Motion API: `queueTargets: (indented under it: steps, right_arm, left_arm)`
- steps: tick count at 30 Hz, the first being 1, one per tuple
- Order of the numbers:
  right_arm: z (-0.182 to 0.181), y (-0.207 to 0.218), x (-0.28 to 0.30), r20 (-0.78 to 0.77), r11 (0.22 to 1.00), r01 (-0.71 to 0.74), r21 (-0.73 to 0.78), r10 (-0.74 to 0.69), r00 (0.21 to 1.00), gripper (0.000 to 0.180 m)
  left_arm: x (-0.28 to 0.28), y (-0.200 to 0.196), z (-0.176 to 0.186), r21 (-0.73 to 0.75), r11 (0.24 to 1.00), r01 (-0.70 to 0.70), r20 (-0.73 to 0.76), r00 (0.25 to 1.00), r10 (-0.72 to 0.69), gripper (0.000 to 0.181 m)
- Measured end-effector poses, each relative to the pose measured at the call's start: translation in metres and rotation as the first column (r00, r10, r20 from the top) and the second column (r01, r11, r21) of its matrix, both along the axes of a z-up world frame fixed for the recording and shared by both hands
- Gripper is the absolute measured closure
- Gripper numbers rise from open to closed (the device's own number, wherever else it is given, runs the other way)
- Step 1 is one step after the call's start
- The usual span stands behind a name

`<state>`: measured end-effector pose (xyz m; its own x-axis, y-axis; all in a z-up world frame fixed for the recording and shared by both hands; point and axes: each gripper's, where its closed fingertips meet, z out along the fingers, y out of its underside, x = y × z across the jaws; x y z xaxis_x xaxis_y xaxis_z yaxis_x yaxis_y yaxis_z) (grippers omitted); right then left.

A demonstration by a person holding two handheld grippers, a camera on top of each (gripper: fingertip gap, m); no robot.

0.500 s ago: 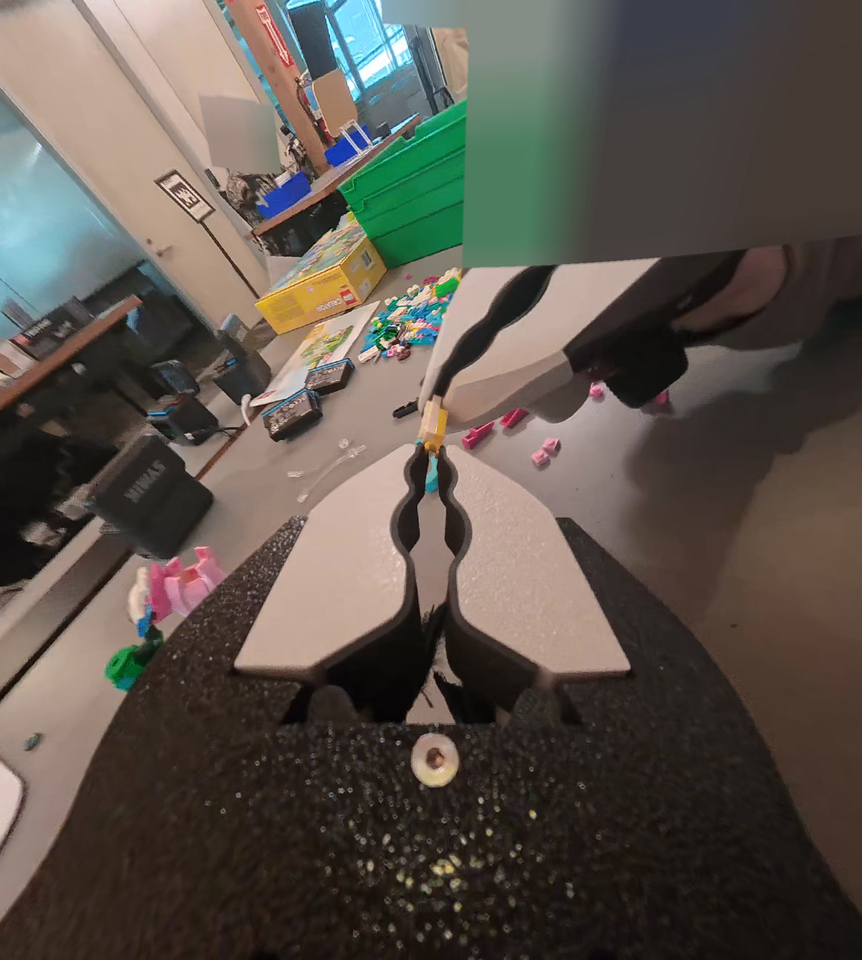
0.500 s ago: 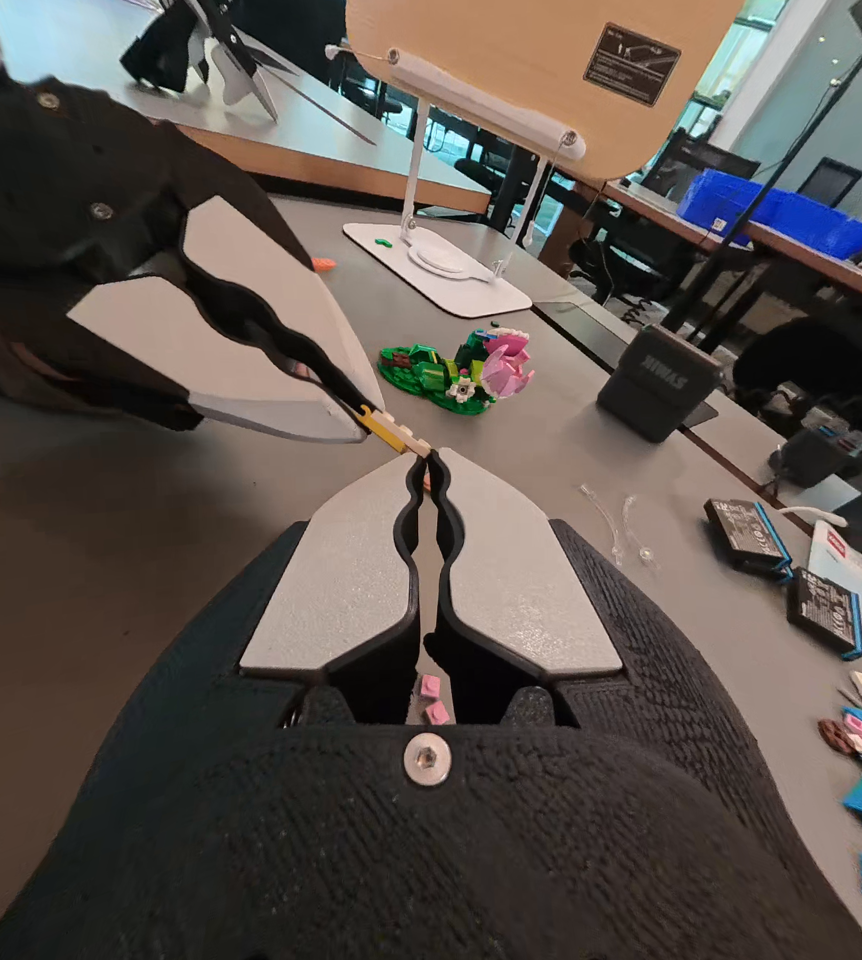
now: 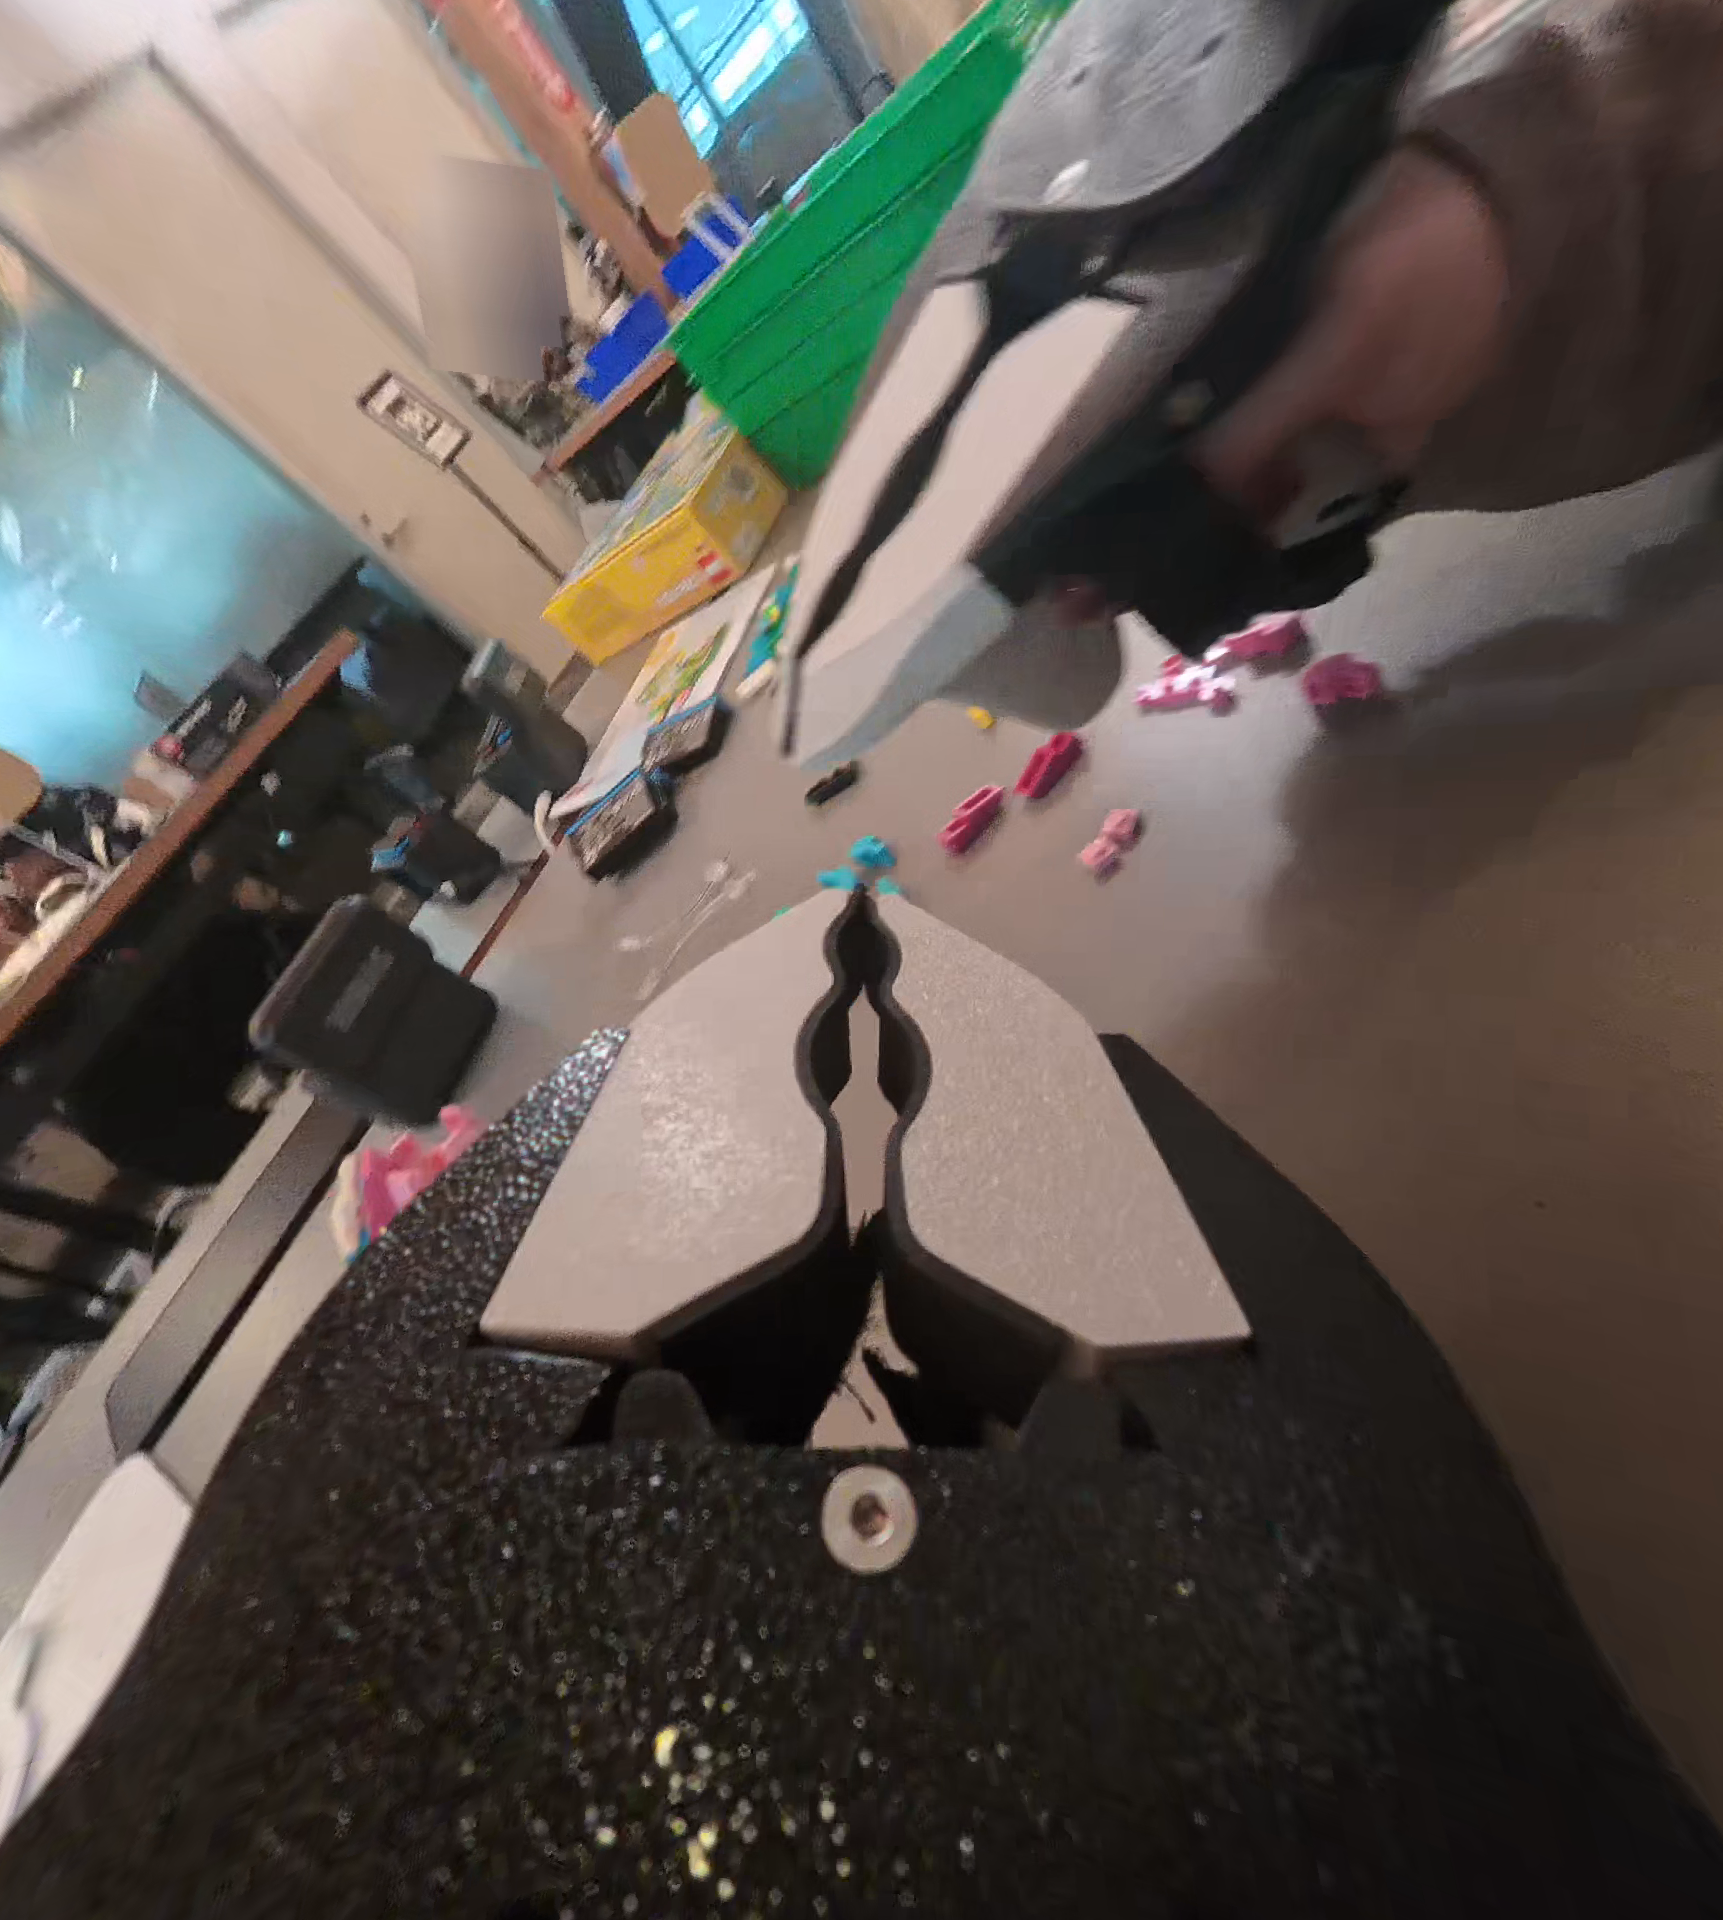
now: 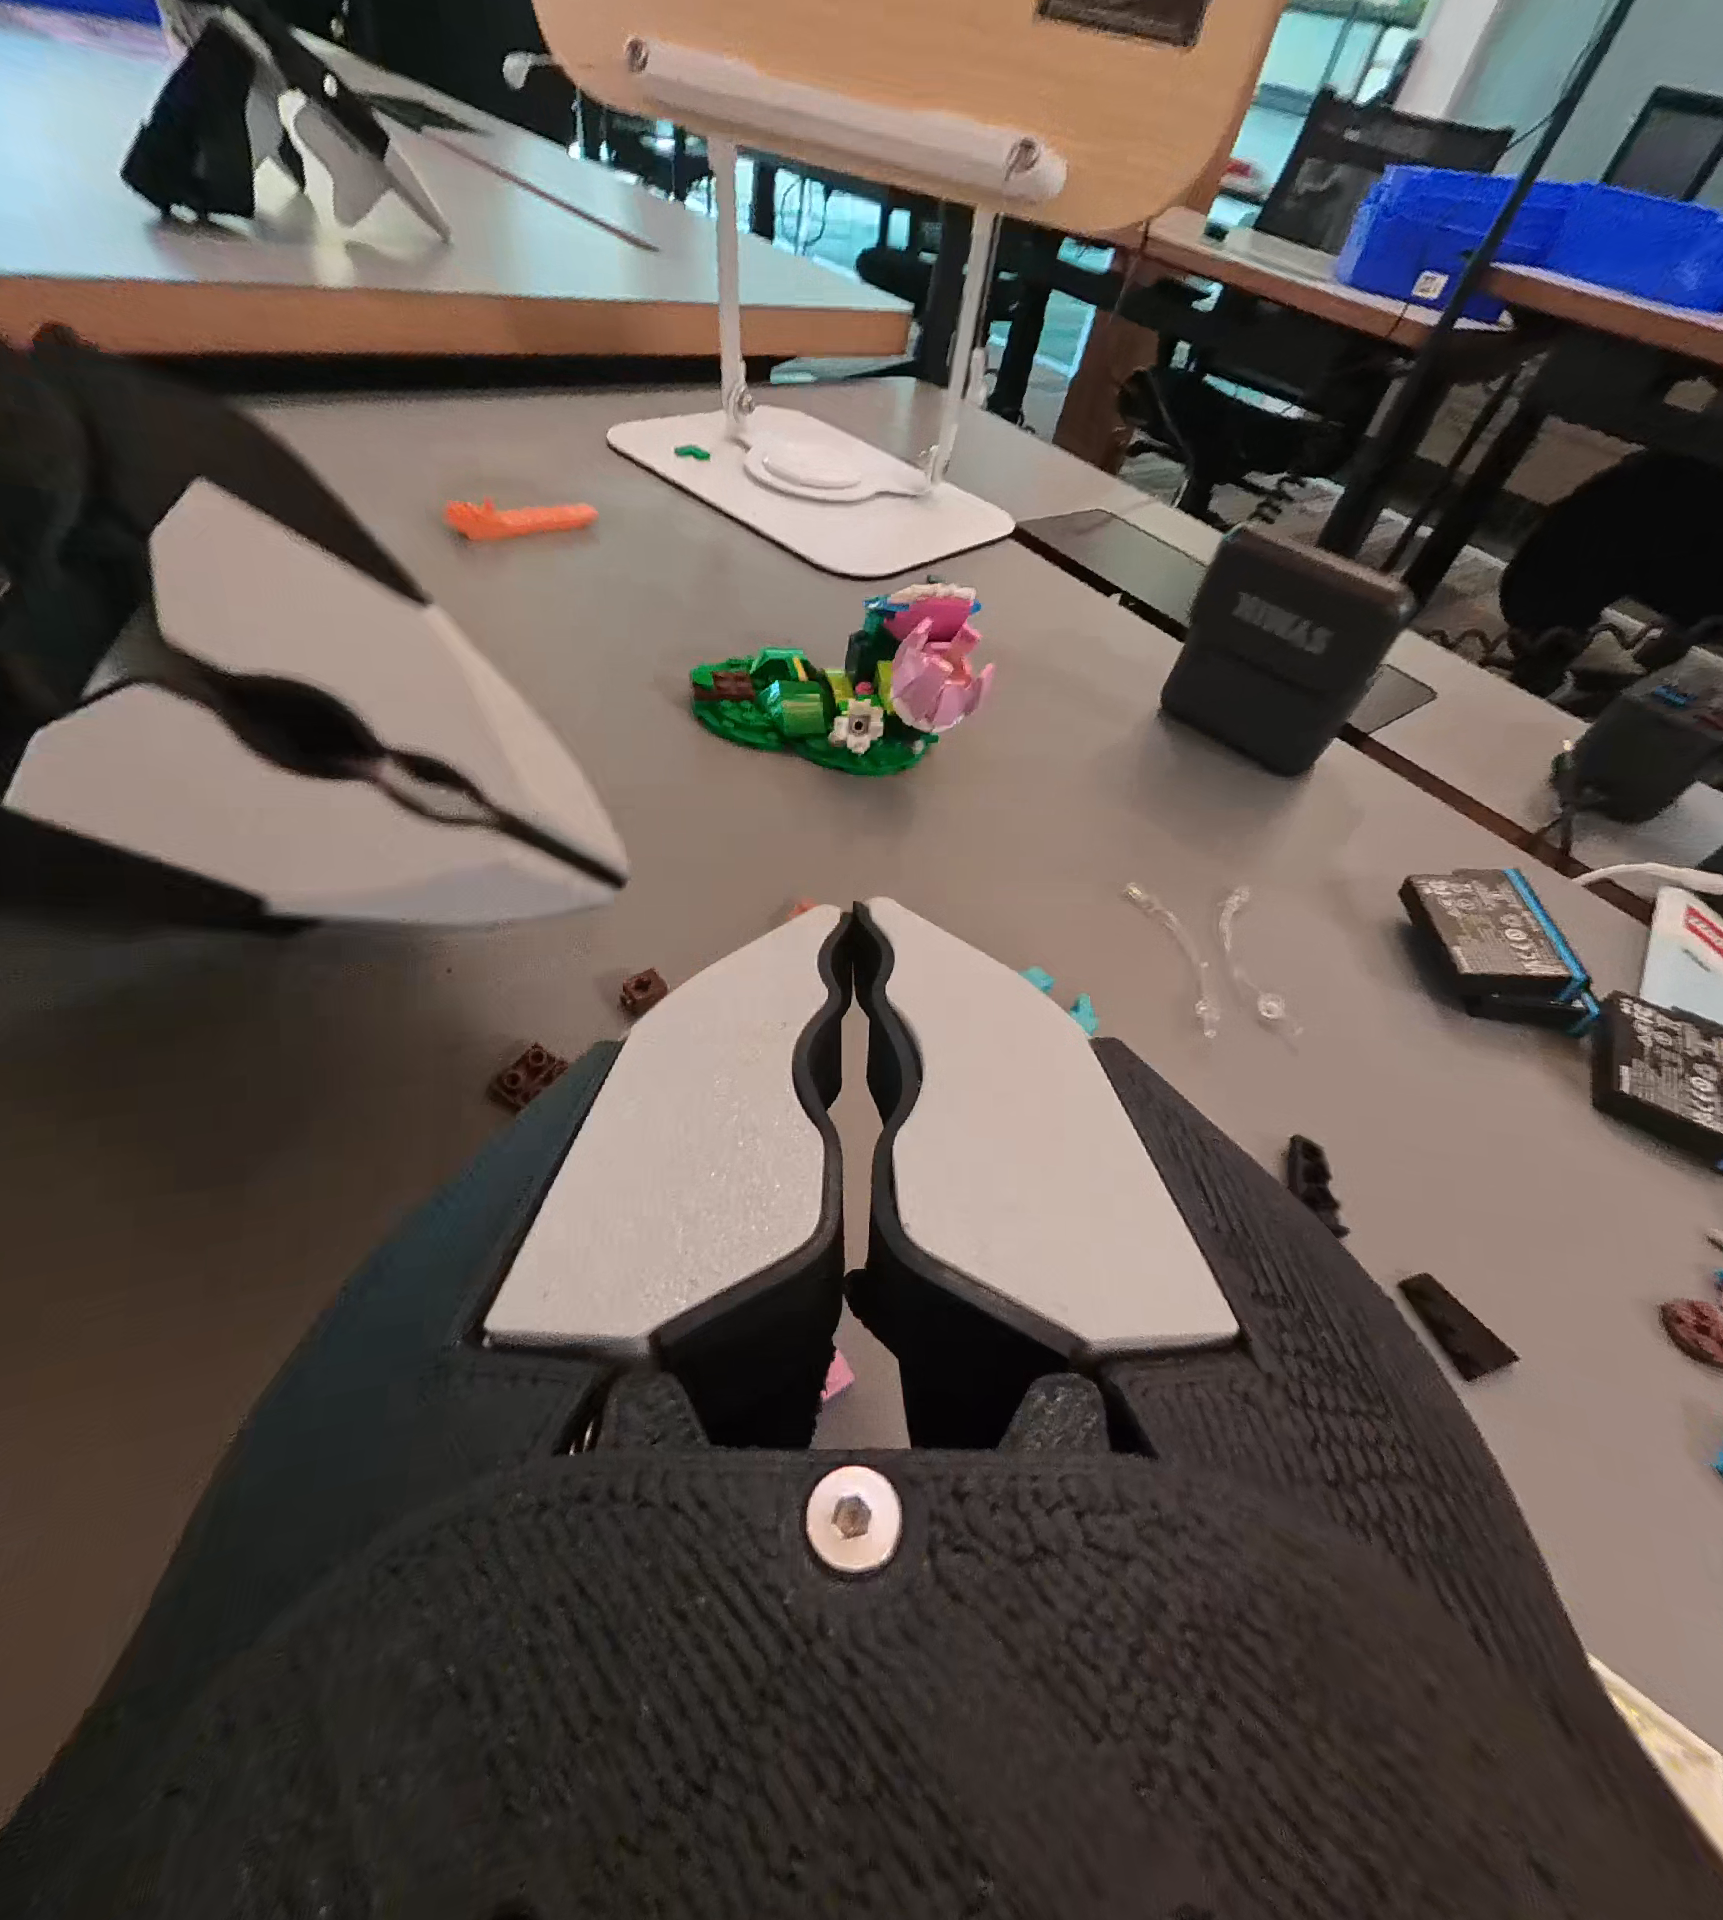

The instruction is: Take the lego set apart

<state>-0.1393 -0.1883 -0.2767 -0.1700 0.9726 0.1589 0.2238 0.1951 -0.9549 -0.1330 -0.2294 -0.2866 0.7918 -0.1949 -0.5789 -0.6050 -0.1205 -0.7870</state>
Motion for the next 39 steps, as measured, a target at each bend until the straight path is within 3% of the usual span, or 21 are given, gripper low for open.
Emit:
queueTargets:
  steps: [8, 14, 30, 34, 39]
  right_arm:
    - [-0.015, 0.002, -0.006, 0.013, 0.993, -0.01, 0.121, 0.008, 1.0, 0.18]
    - [-0.012, -0.002, -0.006, -0.001, 0.991, -0.045, 0.128, 0.046, 0.999, 0.18]
    - [0.007, 0.0, -0.002, -0.129, 0.959, -0.017, 0.283, 0.056, 0.99, 0.18]
    - [0.009, 0.005, -0.001, -0.16, 0.96, 0.006, 0.28, 0.041, 0.986, 0.18]
    - [0.016, 0.009, 0.001, -0.206, 0.972, 0.011, 0.235, 0.039, 0.978, 0.18]
  left_arm:
    - [-0.023, 0.005, -0.011, -0.027, 0.995, -0.098, -0.011, 0.995, 0.098, 0.181]
    - [-0.029, 0.006, -0.012, -0.021, 0.994, -0.11, 0.021, 0.994, 0.111, 0.181]
    - [-0.04, 0.004, 0.011, 0.13, 0.978, -0.162, -0.011, 0.986, 0.165, 0.181]
    - [-0.046, 0.004, 0.014, 0.172, 0.966, -0.193, -0.043, 0.978, 0.203, 0.181]
    - [-0.057, 0.003, 0.016, 0.182, 0.957, -0.228, 0.043, 0.974, 0.224, 0.181]
